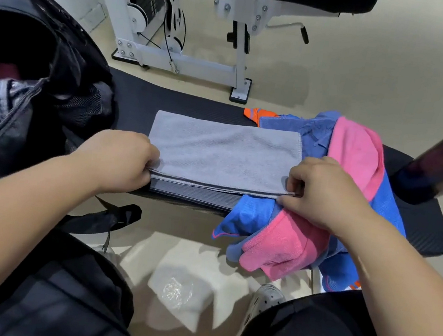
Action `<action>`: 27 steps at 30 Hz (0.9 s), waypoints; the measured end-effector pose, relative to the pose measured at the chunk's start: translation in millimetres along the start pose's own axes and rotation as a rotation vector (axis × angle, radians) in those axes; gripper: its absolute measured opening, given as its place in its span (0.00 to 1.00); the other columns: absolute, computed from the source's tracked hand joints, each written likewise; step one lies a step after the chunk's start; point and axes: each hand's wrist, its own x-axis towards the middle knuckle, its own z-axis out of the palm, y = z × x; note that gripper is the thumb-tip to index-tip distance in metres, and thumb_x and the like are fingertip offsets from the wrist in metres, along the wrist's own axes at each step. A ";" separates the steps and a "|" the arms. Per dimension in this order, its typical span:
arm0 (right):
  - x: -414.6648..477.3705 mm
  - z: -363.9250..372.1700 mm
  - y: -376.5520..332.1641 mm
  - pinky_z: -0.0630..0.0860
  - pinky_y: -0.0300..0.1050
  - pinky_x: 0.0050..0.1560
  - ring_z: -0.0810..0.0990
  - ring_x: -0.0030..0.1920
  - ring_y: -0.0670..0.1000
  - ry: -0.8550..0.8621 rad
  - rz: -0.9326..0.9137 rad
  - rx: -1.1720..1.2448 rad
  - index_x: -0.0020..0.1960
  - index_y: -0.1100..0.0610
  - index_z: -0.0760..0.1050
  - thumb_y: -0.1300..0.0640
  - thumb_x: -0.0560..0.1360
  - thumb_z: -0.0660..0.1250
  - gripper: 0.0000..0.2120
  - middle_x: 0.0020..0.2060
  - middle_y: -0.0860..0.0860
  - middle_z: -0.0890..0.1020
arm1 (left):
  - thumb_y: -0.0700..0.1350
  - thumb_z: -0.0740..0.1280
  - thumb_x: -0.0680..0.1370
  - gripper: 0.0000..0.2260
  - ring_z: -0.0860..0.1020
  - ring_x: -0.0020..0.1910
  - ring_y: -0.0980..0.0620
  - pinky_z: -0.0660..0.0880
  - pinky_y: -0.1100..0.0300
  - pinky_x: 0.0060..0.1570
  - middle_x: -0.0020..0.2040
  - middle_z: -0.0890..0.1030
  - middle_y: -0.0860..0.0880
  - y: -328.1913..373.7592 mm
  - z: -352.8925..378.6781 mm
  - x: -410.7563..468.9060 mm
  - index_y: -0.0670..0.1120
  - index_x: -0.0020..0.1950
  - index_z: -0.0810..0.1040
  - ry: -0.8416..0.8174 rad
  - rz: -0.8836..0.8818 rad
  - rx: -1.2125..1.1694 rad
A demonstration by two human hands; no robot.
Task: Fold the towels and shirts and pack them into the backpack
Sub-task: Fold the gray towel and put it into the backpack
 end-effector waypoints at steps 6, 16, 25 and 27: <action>30.1 -23.7 -28.4 0.74 0.55 0.57 0.75 0.55 0.59 0.135 0.048 0.083 0.52 0.50 0.79 0.31 0.72 0.60 0.25 0.50 0.50 0.77 | 0.57 0.53 0.77 0.21 0.74 0.41 0.41 0.74 0.50 0.41 0.36 0.75 0.48 3.4 0.3 16.0 0.47 0.35 0.78 0.366 -0.062 -0.207; 75.7 46.4 -61.2 0.35 0.65 0.76 0.33 0.79 0.62 -0.246 0.137 -0.129 0.81 0.41 0.38 0.23 0.74 0.41 0.42 0.80 0.57 0.34 | 0.71 0.38 0.74 0.39 0.39 0.81 0.47 0.44 0.35 0.76 0.83 0.40 0.50 23.2 48.2 43.5 0.55 0.83 0.44 -0.017 -0.152 -0.271; 65.1 46.2 -50.4 0.34 0.63 0.77 0.32 0.79 0.61 -0.170 0.161 -0.120 0.82 0.46 0.39 0.20 0.70 0.41 0.48 0.80 0.58 0.34 | 0.77 0.45 0.71 0.41 0.44 0.81 0.40 0.43 0.40 0.78 0.82 0.44 0.39 17.8 47.1 42.1 0.61 0.81 0.48 0.001 -0.312 -0.338; 66.5 42.6 -50.6 0.33 0.65 0.76 0.31 0.79 0.61 -0.167 0.139 -0.146 0.82 0.47 0.41 0.20 0.70 0.42 0.49 0.79 0.58 0.33 | 0.77 0.48 0.71 0.39 0.52 0.80 0.39 0.49 0.41 0.78 0.80 0.55 0.37 12.0 44.2 39.7 0.62 0.80 0.55 0.050 -0.314 -0.341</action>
